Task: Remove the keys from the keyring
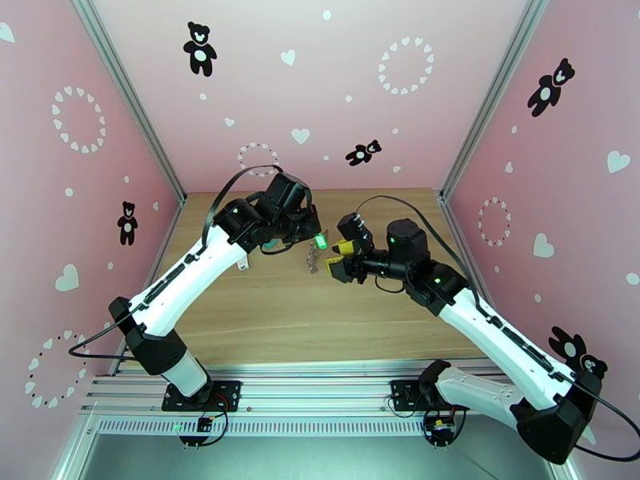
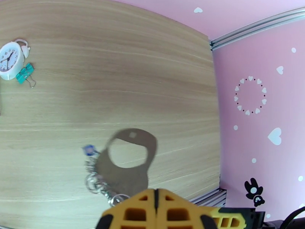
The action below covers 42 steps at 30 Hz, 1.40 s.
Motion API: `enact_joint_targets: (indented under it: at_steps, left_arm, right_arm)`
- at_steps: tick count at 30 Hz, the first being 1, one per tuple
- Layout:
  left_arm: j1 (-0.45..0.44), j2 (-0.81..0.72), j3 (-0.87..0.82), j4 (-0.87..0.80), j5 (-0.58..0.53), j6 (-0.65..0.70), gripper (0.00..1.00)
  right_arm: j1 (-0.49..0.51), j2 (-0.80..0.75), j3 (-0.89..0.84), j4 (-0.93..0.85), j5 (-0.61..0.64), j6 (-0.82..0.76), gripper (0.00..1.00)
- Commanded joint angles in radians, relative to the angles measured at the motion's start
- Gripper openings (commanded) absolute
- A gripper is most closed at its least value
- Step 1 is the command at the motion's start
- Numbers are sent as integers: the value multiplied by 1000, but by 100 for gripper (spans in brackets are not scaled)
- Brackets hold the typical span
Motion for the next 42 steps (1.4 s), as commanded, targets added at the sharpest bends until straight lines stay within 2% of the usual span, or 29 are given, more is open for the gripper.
enact_joint_targets:
  at_steps: [1,3,8,14,20,34,42]
  left_arm:
    - [4,-27,-9,59,35,-29,0]
    - [4,-31,-14,67,40,-25,0]
    - [4,-36,-6,52,32,-11,0]
    - [4,-37,3,49,36,-4,0]
    - [4,-30,11,59,55,-10,0]
    - [4,-22,33,51,52,-5,0]
    - [4,-13,51,46,46,-3,0]
  right_arm:
    - [-1,19,33,58,-39,-62,51]
    - [-12,42,57,40,-51,-71,54]
    - [-83,79,94,19,-173,-58,63]
    - [-146,87,106,8,-282,-44,65]
    - [-181,176,193,-55,-381,-48,65]
    - [-204,319,309,-152,-469,-117,61]
    - [-199,361,327,-195,-502,-143,51]
